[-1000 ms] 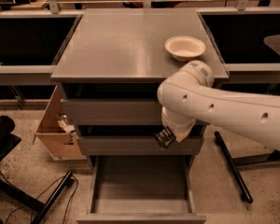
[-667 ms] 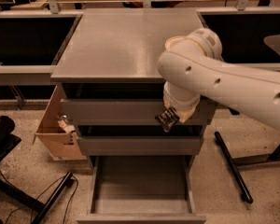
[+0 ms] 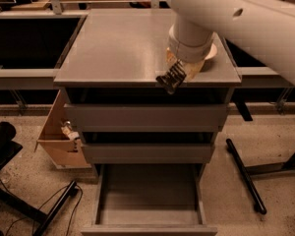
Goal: Pick rxbar chocolate from bottom drawer and place on counter
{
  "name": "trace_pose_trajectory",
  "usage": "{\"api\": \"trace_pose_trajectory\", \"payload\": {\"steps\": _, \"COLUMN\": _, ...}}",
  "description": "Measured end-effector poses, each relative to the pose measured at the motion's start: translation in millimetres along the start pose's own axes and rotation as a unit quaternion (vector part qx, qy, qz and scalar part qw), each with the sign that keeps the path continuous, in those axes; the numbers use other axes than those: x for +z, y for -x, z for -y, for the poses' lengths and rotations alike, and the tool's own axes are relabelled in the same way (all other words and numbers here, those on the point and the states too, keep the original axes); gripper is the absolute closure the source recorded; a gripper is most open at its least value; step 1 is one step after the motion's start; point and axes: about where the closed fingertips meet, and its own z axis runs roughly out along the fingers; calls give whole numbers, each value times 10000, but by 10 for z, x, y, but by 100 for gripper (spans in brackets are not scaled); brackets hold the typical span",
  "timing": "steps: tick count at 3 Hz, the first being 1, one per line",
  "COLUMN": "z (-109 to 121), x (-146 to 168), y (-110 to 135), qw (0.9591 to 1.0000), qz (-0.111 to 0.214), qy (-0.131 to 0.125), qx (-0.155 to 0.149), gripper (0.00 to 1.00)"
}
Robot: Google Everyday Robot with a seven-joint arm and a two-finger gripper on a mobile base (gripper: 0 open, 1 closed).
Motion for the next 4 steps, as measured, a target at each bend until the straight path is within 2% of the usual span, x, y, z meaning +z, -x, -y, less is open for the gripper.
{"api": "trace_pose_trajectory", "payload": {"steps": 1, "z": 535, "x": -227, "y": -113, "qw": 9990, "qz": 198, "qy": -364, "qx": -189, "gripper": 100}}
{"api": "trace_pose_trajectory", "payload": {"steps": 2, "z": 1403, "x": -100, "y": -146, "qw": 9906, "qz": 695, "qy": -1158, "qx": -205, "gripper": 100}}
{"api": "trace_pose_trajectory", "payload": {"steps": 3, "z": 2011, "x": -37, "y": -174, "qw": 9778, "qz": 950, "qy": -1870, "qx": -23, "gripper": 100}}
{"api": "trace_pose_trajectory", "payload": {"steps": 4, "z": 2505, "x": 170, "y": -138, "qw": 9605, "qz": 1367, "qy": -2417, "qx": 162, "gripper": 100}}
